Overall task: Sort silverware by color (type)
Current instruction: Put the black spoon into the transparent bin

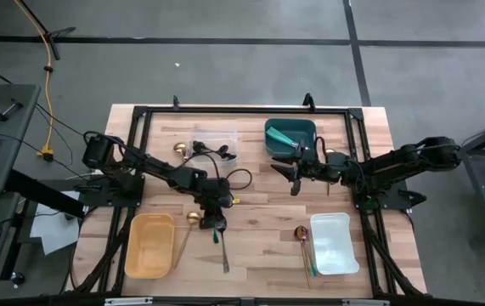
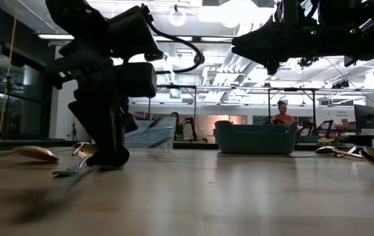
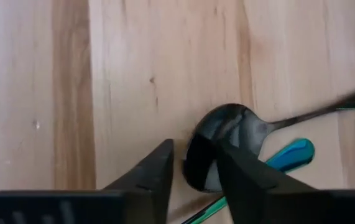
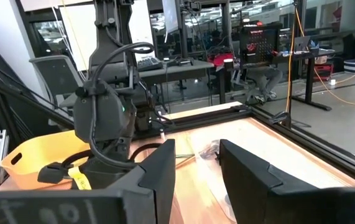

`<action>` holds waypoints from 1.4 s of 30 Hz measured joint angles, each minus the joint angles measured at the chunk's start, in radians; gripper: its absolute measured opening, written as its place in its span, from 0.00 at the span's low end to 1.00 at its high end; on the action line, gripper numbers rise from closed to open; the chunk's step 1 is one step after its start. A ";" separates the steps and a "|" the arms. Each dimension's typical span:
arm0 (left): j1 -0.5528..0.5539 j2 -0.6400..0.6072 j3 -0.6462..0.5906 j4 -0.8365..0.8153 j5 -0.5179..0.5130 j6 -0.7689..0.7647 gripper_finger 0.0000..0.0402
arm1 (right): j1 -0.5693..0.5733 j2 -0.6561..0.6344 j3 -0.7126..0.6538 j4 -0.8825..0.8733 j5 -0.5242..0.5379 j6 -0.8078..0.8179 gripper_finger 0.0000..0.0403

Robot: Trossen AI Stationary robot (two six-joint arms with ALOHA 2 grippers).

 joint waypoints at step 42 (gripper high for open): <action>-0.088 -1.124 -0.745 0.949 -0.898 0.147 0.00 | 0.000 0.009 0.045 0.020 -0.023 0.049 0.30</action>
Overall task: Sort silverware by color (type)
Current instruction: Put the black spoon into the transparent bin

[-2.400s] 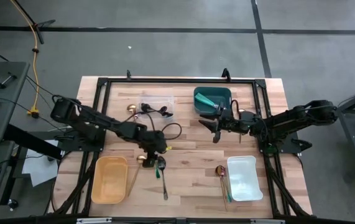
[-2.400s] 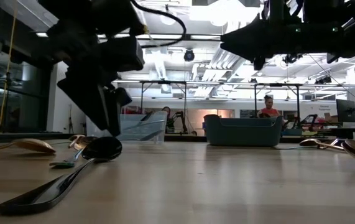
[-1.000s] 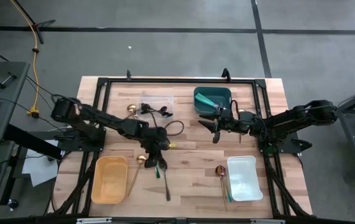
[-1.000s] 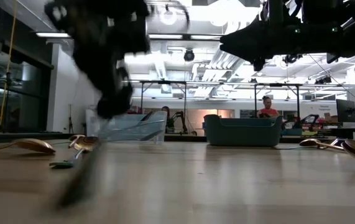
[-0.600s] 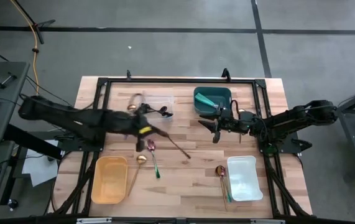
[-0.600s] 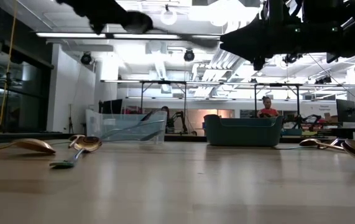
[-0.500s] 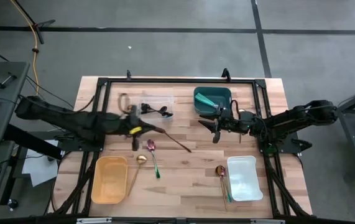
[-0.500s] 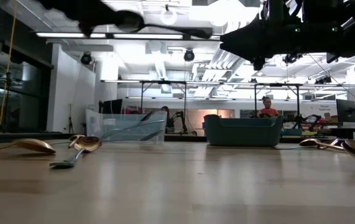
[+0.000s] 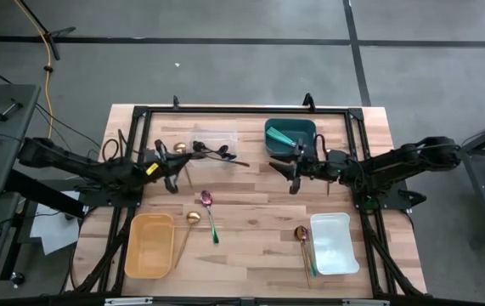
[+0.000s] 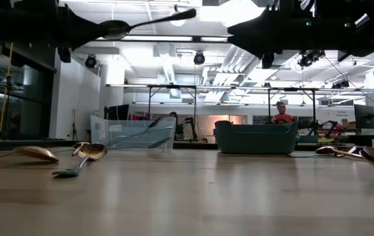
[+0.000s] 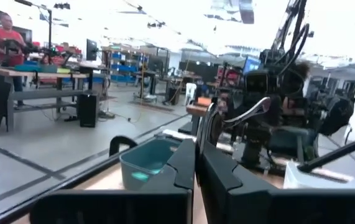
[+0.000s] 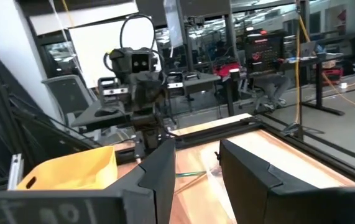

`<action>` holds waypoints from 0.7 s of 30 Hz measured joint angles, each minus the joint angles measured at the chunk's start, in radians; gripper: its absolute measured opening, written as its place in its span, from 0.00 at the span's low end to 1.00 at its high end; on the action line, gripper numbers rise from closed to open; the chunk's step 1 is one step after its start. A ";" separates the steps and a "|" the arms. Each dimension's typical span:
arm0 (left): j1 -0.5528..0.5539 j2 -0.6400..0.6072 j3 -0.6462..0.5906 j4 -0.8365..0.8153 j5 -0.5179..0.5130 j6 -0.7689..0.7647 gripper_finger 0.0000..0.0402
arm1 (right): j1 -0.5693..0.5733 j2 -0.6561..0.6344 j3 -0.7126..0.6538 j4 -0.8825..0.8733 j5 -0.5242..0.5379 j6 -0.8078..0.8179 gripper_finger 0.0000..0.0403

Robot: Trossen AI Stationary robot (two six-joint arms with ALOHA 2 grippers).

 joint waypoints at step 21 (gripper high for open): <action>0.005 -0.002 0.000 -0.080 -0.131 0.023 0.00 | 0.049 0.306 0.323 -0.123 0.112 -0.217 0.30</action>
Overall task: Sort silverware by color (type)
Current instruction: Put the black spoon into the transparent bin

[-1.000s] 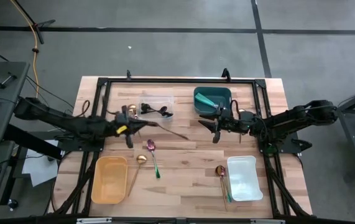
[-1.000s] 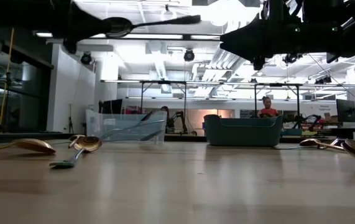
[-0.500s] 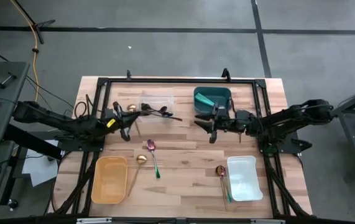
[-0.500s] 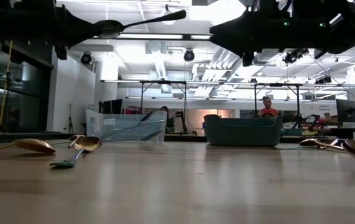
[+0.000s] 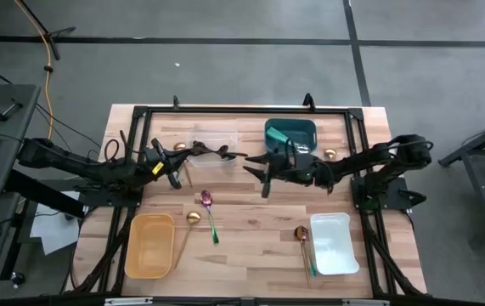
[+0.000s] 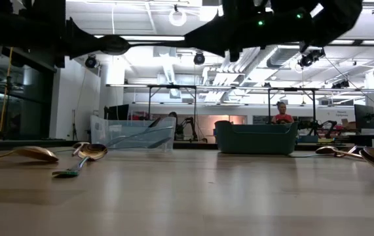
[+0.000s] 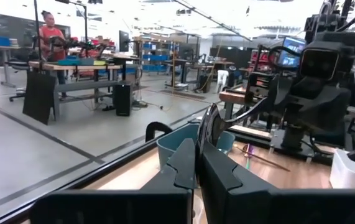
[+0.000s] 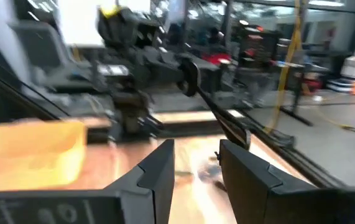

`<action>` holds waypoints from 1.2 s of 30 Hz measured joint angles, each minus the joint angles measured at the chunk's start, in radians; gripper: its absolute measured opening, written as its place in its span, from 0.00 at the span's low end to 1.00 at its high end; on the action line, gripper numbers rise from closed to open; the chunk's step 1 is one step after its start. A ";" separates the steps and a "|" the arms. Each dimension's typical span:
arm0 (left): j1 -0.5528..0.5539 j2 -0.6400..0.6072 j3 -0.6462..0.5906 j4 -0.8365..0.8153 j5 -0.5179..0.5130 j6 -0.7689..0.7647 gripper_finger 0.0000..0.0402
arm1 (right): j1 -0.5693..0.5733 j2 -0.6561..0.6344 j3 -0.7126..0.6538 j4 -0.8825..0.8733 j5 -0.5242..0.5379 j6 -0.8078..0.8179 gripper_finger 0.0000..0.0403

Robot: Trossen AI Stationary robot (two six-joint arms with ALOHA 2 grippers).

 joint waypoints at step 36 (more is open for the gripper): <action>0.000 0.003 0.001 0.023 0.064 0.047 0.00 | 0.092 0.017 0.071 -0.124 0.242 -0.135 0.30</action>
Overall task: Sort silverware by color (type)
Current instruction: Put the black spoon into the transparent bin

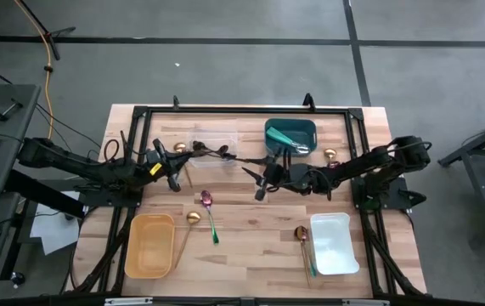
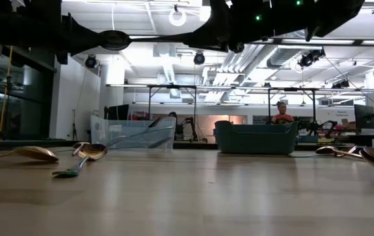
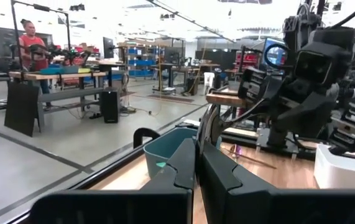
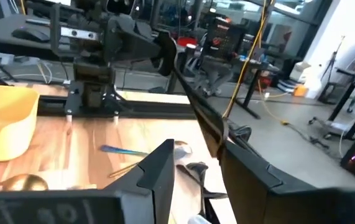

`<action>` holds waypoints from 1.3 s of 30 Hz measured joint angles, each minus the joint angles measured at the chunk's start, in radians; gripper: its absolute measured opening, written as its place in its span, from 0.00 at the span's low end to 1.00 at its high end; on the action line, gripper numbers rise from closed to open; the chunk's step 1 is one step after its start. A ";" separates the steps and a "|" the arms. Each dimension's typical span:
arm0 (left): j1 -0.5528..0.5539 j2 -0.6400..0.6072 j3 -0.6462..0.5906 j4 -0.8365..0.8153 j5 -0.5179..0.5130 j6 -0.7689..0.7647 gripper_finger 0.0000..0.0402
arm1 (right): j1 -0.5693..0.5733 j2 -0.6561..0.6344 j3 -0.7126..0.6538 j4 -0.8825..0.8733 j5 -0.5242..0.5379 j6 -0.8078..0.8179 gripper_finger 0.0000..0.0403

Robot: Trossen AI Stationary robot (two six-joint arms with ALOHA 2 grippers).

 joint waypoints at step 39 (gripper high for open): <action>0.001 0.000 0.002 -0.138 -0.236 0.018 0.00 | 0.048 -0.034 -0.001 0.111 0.111 -0.073 0.30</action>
